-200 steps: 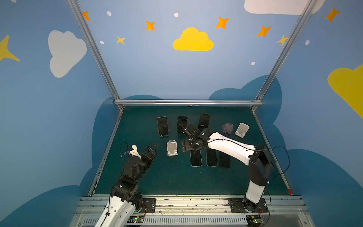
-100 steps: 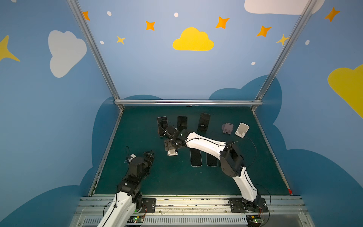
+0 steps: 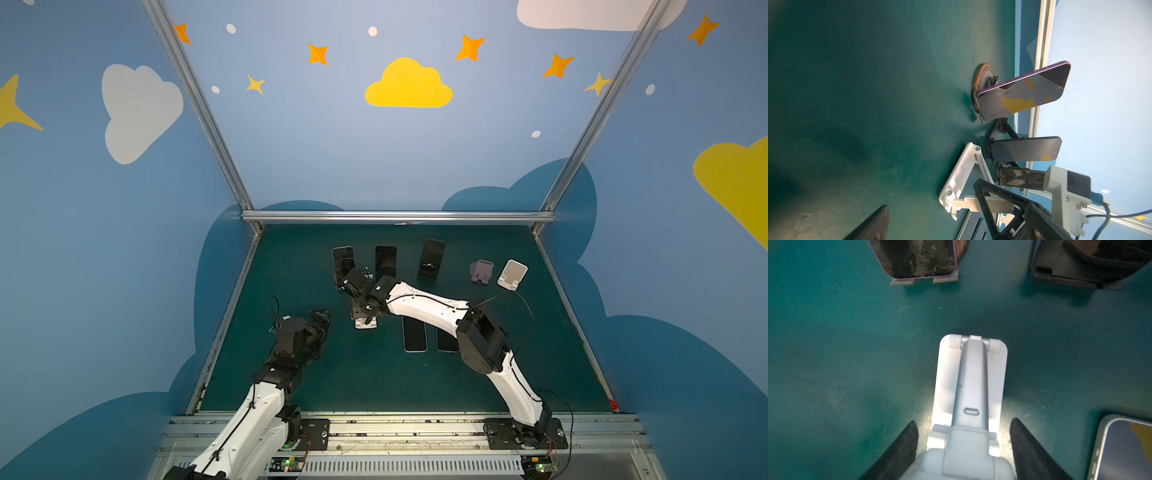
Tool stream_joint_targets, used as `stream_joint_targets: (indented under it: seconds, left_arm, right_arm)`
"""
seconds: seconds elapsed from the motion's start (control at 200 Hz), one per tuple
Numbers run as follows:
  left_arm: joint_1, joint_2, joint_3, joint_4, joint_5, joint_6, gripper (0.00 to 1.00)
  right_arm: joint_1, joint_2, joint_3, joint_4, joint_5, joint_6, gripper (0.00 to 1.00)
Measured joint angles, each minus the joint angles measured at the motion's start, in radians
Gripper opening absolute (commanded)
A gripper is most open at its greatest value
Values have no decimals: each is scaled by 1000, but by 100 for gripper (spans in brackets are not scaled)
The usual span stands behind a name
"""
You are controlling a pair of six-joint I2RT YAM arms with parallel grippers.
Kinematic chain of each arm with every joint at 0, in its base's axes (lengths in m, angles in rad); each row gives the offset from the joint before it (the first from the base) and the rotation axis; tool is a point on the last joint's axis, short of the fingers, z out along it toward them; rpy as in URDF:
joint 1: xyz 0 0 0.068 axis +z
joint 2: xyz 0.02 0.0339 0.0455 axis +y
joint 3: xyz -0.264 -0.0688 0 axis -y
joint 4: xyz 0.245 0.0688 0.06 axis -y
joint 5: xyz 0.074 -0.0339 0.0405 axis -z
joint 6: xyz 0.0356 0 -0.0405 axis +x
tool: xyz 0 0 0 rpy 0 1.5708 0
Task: Remove the phone from the phone stand
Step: Pick up the phone stand from the center of the table, then place the phone stand at the middle-right of the table.
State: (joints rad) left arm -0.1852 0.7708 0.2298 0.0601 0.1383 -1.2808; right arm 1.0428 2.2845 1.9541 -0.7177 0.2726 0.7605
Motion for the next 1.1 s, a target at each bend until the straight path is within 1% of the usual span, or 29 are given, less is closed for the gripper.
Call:
stream_joint_targets:
  seconds: [0.175, 0.34, 0.476, 0.681, 0.811, 0.966, 1.096]
  left_arm:
    - [0, 17, 3, 16, 14, -6, 100]
    - [-32, 44, 59, 28, 31, 20, 100]
    - [-75, 85, 107, 58, 34, 39, 100]
    - [-93, 135, 122, 71, 41, 47, 100]
    - [-109, 145, 153, 71, 51, 56, 100]
    - [-140, 160, 203, 76, 58, 72, 100]
    - [-172, 192, 232, 84, 60, 80, 100]
  right_arm:
    - [15, -9, -21, 3, 40, -10, 61]
    - [22, -80, -91, 9, 62, -42, 61]
    - [22, -208, -158, 13, 96, -84, 61]
    - [-6, -460, -330, 38, 160, -132, 61]
    - [-82, -601, -491, 48, 177, -139, 61]
    - [-224, -739, -698, 52, 201, -142, 61]
    - [-348, -837, -828, 55, 219, -156, 62]
